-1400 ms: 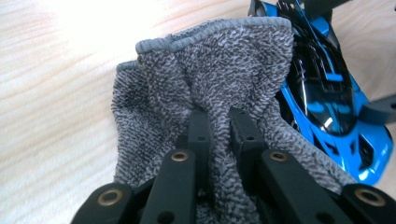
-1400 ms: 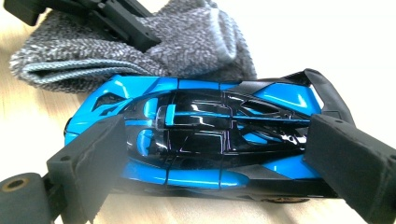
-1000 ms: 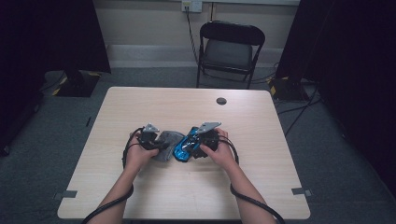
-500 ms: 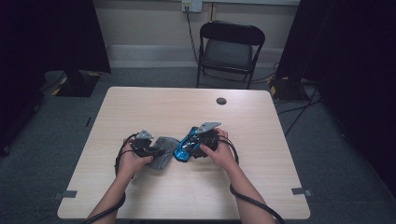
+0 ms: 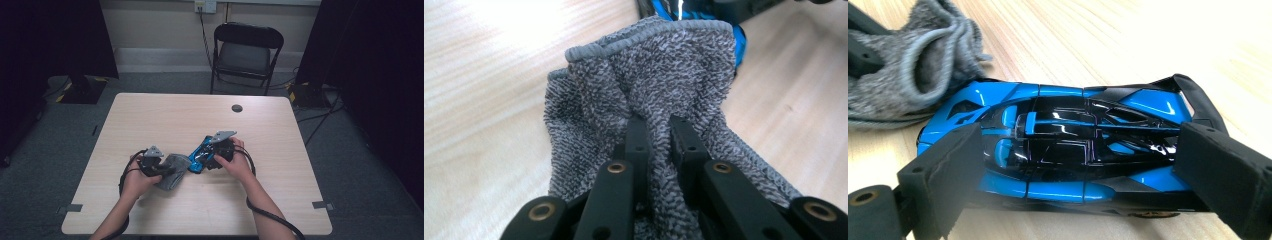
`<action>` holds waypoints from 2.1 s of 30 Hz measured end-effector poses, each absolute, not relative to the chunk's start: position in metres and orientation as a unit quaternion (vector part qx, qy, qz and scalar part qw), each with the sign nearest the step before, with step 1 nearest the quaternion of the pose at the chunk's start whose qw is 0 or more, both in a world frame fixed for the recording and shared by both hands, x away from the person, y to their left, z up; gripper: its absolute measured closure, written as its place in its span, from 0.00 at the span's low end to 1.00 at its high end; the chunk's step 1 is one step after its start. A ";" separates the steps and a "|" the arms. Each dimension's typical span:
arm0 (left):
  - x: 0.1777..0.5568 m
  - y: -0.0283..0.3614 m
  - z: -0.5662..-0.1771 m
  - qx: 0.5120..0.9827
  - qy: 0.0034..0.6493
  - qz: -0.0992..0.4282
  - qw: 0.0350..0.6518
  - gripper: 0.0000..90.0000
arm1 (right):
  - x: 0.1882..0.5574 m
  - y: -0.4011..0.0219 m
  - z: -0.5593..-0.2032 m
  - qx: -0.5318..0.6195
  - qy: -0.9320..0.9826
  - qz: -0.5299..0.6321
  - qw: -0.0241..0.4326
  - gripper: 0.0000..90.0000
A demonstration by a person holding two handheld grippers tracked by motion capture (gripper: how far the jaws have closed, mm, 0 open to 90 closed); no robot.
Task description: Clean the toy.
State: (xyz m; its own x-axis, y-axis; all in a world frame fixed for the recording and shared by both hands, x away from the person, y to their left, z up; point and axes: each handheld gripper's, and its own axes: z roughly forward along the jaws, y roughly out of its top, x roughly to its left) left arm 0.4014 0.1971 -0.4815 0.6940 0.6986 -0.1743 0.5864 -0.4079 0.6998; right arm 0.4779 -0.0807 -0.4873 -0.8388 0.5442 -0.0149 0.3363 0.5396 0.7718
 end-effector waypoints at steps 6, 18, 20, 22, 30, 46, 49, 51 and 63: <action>0.390 0.200 -0.479 0.840 0.379 0.053 0.383 0.90 | 0.478 -0.081 -0.488 0.254 0.867 0.409 0.128 0.06; 0.393 0.219 -0.447 0.818 0.385 0.080 0.420 0.89 | 0.478 -0.081 -0.488 0.254 0.866 0.411 0.128 0.06; 0.396 0.221 -0.445 0.815 0.389 0.082 0.423 0.89 | 0.478 -0.081 -0.488 0.254 0.867 0.410 0.128 0.06; 0.405 0.222 -0.440 0.807 0.397 0.092 0.428 0.89 | 0.478 -0.081 -0.488 0.254 0.867 0.409 0.128 0.06; 0.432 0.218 -0.435 0.799 0.403 0.107 0.433 0.89 | 0.477 -0.081 -0.489 0.255 0.865 0.413 0.129 0.06; 0.486 0.192 -0.444 0.784 0.420 0.116 0.442 0.89 | 0.477 -0.081 -0.488 0.254 0.866 0.411 0.129 0.06; 0.494 0.185 -0.443 0.789 0.416 0.119 0.436 0.89 | 0.477 -0.081 -0.488 0.254 0.866 0.410 0.129 0.06; 0.502 0.178 -0.447 0.787 0.419 0.124 0.436 0.89 | 0.478 -0.081 -0.488 0.254 0.867 0.409 0.127 0.06; 0.521 0.150 -0.480 0.798 0.418 0.127 0.414 0.88 | 0.477 -0.081 -0.487 0.255 0.868 0.407 0.128 0.06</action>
